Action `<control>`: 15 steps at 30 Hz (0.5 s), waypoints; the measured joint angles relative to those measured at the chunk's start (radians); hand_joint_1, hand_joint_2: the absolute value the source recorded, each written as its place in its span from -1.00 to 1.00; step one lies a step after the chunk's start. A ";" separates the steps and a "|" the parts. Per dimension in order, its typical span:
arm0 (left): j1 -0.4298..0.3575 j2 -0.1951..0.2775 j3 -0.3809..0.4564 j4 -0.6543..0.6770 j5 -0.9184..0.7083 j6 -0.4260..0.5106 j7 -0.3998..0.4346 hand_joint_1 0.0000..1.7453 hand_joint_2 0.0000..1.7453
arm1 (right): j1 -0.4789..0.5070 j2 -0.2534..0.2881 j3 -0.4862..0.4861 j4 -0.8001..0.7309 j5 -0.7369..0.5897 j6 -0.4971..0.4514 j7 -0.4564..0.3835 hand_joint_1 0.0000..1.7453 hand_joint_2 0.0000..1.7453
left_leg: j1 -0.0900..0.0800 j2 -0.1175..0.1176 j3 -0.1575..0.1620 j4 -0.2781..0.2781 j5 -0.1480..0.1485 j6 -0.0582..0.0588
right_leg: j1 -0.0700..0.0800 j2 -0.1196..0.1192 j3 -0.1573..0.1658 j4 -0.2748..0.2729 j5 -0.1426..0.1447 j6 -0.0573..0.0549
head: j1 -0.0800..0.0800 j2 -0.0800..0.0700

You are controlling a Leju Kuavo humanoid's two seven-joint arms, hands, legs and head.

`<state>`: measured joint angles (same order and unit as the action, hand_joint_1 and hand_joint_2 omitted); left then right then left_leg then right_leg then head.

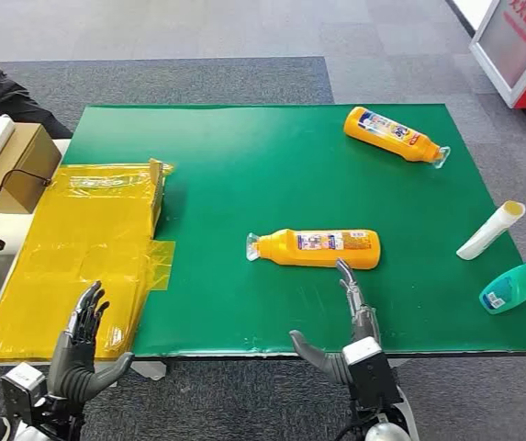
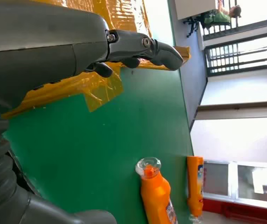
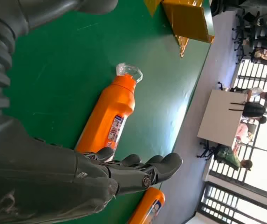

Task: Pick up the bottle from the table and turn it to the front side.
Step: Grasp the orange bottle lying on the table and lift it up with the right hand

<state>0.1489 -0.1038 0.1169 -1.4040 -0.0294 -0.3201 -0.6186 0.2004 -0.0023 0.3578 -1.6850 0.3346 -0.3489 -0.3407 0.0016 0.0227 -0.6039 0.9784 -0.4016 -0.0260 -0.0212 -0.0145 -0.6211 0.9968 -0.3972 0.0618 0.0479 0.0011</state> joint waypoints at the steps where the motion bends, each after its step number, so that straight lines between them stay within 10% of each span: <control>1: 0.000 0.000 0.000 0.000 0.000 0.000 0.000 -1.00 1.00 | 0.001 0.000 0.000 0.000 0.000 0.000 0.000 -1.00 1.00 | 0.000 0.000 0.000 0.000 0.000 0.000 | 0.000 0.000 0.000 0.000 0.000 0.000 | 0.000 0.000; 15: 0.045 -0.011 -0.060 -0.035 -0.039 0.130 0.010 -1.00 1.00 | 0.074 -0.011 -0.007 -0.020 -0.038 -0.008 -0.006 -1.00 1.00 | 0.000 0.000 0.000 0.000 -0.001 0.000 | 0.000 0.000 0.000 0.000 0.000 0.000 | 0.000 0.000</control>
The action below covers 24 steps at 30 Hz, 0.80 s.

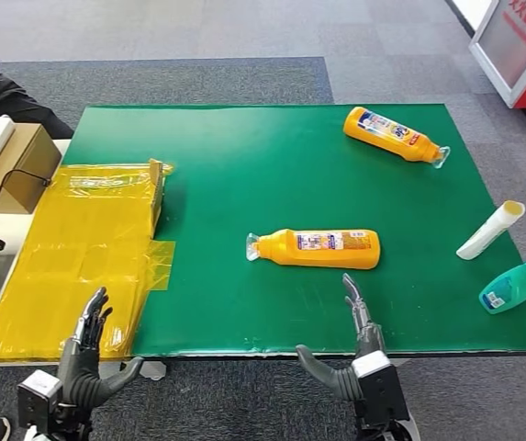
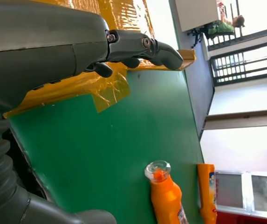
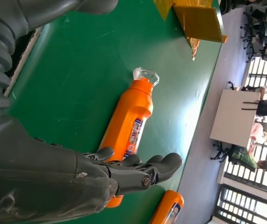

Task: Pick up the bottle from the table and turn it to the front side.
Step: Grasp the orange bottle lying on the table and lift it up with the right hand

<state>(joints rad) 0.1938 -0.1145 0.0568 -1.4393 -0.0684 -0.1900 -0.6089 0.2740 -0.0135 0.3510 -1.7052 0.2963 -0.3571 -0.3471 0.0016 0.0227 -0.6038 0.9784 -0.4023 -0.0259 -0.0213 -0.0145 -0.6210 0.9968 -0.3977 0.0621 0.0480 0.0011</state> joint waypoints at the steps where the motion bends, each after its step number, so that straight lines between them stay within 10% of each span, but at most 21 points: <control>1: 0.002 0.000 -0.003 0.000 0.005 0.003 0.000 -1.00 1.00 | 0.001 0.000 0.000 0.000 0.002 -0.001 0.001 -1.00 1.00 | 0.000 0.000 0.000 0.000 0.000 0.000 | 0.000 0.000 0.000 0.000 0.000 0.000 | 0.000 0.000; 15: 0.000 0.009 -0.001 -0.002 0.026 -0.042 -0.005 -1.00 1.00 | -0.034 -0.023 0.001 -0.007 0.249 -0.031 0.153 -1.00 1.00 | 0.000 0.000 0.000 0.000 0.000 0.000 | 0.000 0.000 0.000 0.000 0.000 0.000 | 0.000 0.000; 24: -0.035 0.010 -0.001 0.001 0.010 -0.094 -0.003 -1.00 1.00 | -0.168 -0.099 -0.044 -0.016 0.468 0.174 0.343 -1.00 1.00 | 0.000 0.000 0.000 0.000 0.002 0.000 | 0.000 0.000 0.000 0.000 0.002 0.000 | 0.000 0.000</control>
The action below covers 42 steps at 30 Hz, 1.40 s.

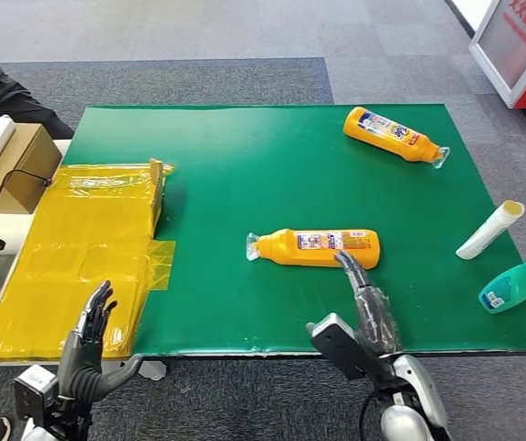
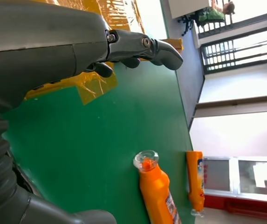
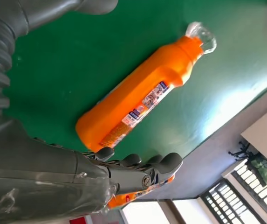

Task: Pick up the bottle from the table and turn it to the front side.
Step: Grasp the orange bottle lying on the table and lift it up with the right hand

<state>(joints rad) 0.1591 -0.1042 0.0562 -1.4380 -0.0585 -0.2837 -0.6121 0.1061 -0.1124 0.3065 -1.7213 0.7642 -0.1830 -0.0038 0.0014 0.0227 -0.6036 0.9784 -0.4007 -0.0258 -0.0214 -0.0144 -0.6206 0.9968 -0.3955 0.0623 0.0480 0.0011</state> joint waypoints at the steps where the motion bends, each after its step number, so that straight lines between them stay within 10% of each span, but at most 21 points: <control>1: -0.004 0.000 0.000 0.001 -0.002 -0.004 0.000 -1.00 1.00 | -0.021 -0.009 -0.004 0.006 0.012 0.023 0.016 -1.00 1.00 | 0.000 0.000 0.000 0.000 0.000 0.000 | 0.000 0.000 0.000 0.000 0.000 0.000 | 0.000 0.000; 30: -0.125 0.004 -0.016 0.151 -0.007 -0.037 -0.012 -1.00 1.00 | -0.725 -0.091 0.131 0.733 -0.009 0.376 0.170 -1.00 1.00 | 0.000 0.000 -0.001 0.000 0.006 0.002 | 0.000 0.000 0.000 0.000 0.005 0.001 | 0.000 0.000; 42: -0.144 0.009 -0.021 0.204 -0.004 -0.033 -0.028 -1.00 1.00 | -0.833 -0.059 0.201 0.960 -0.020 0.441 0.160 -1.00 1.00 | 0.000 0.000 -0.002 0.000 0.006 0.002 | 0.000 -0.001 0.000 0.000 0.004 0.001 | 0.000 0.000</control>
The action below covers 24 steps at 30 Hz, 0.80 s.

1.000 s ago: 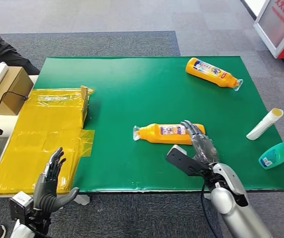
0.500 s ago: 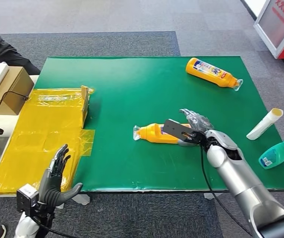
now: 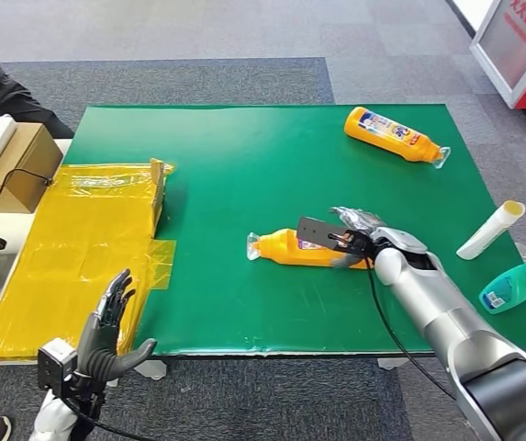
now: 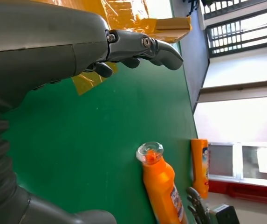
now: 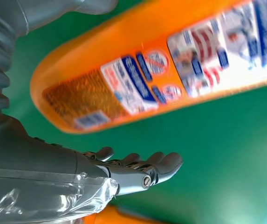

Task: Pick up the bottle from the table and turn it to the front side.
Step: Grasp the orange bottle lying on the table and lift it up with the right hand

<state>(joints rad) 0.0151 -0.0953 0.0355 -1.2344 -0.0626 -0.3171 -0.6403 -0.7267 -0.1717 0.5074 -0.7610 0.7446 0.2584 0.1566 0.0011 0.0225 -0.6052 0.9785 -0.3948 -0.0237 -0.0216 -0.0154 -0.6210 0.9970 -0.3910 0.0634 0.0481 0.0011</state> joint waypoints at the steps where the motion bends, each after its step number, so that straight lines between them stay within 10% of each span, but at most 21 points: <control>1: -0.002 0.001 0.000 0.004 0.000 0.000 -0.003 -1.00 1.00 | -0.004 0.001 0.007 0.018 -0.002 0.008 -0.002 -1.00 1.00 | 0.000 0.000 0.000 0.000 0.000 0.000 | 0.000 0.000 0.000 0.000 0.000 0.000 | 0.000 0.000; 11: -0.020 0.006 -0.003 0.034 -0.001 0.004 -0.012 -1.00 1.00 | -0.044 0.013 0.052 0.145 -0.010 0.034 -0.009 -1.00 1.00 | 0.000 0.000 0.000 0.000 0.000 0.000 | 0.000 0.000 0.000 0.000 0.000 0.000 | 0.000 0.000; 12: -0.021 0.006 -0.003 0.036 -0.001 0.004 -0.013 -1.00 1.00 | -0.046 0.013 0.054 0.151 -0.010 0.034 -0.009 -0.89 1.00 | 0.000 0.000 0.000 0.000 0.000 0.000 | 0.000 0.000 0.000 0.000 0.000 0.000 | 0.000 0.000; 16: -0.022 0.007 -0.006 0.042 -0.001 0.006 -0.014 -1.00 1.00 | -0.053 0.016 0.061 0.169 -0.012 0.025 -0.010 1.00 1.00 | 0.000 0.000 0.000 0.000 0.000 0.000 | 0.000 0.000 0.000 0.000 0.000 0.000 | 0.000 0.000; 24: -0.013 0.009 -0.005 0.045 0.000 0.014 -0.014 -1.00 1.00 | -0.035 0.020 0.059 0.153 -0.039 -0.081 -0.033 1.00 1.00 | 0.000 0.000 0.000 0.000 0.000 0.000 | 0.000 0.000 0.000 0.000 0.000 0.000 | 0.000 0.000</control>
<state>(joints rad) 0.0021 -0.0863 0.0302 -1.1895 -0.0624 -0.3026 -0.6542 -0.7616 -0.1512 0.5660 -0.6079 0.7058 0.1776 0.1238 0.0011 0.0223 -0.6051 0.9785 -0.3946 -0.0236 -0.0215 -0.0156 -0.6209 0.9970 -0.3908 0.0635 0.0480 0.0011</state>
